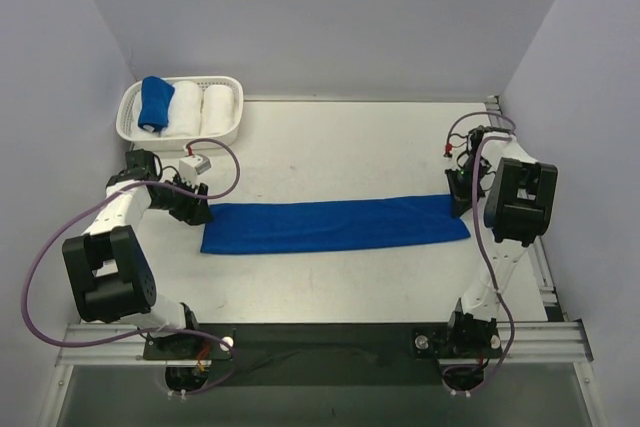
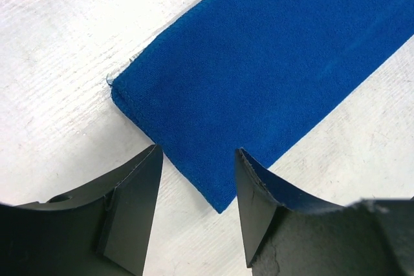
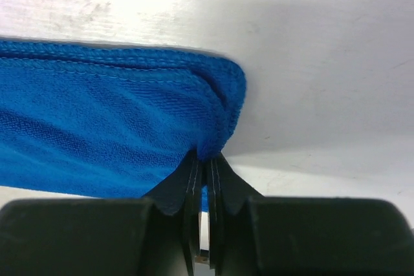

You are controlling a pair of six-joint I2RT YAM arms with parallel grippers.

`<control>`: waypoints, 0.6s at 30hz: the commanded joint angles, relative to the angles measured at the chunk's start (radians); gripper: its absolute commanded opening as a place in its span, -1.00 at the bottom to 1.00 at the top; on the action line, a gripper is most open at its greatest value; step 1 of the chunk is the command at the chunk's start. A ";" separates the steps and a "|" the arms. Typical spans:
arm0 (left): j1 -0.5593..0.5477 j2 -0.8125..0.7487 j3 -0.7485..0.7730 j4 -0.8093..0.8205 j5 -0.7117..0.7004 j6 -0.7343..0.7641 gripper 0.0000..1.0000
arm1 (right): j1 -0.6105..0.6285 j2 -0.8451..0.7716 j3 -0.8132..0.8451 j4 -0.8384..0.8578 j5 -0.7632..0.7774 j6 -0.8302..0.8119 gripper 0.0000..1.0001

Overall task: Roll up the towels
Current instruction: Fold the towel

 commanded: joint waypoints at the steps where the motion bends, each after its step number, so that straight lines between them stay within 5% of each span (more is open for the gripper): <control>1: -0.002 -0.022 0.033 0.038 0.019 -0.009 0.18 | -0.045 0.014 0.054 -0.066 0.018 -0.015 -1.00; 9: -0.003 -0.022 0.032 0.052 0.023 -0.038 0.17 | -0.042 -0.060 0.115 -0.118 -0.013 -0.051 -1.00; 18: -0.002 0.002 0.049 0.052 0.016 -0.073 0.17 | 0.194 -0.152 0.097 -0.193 -0.169 0.023 -1.00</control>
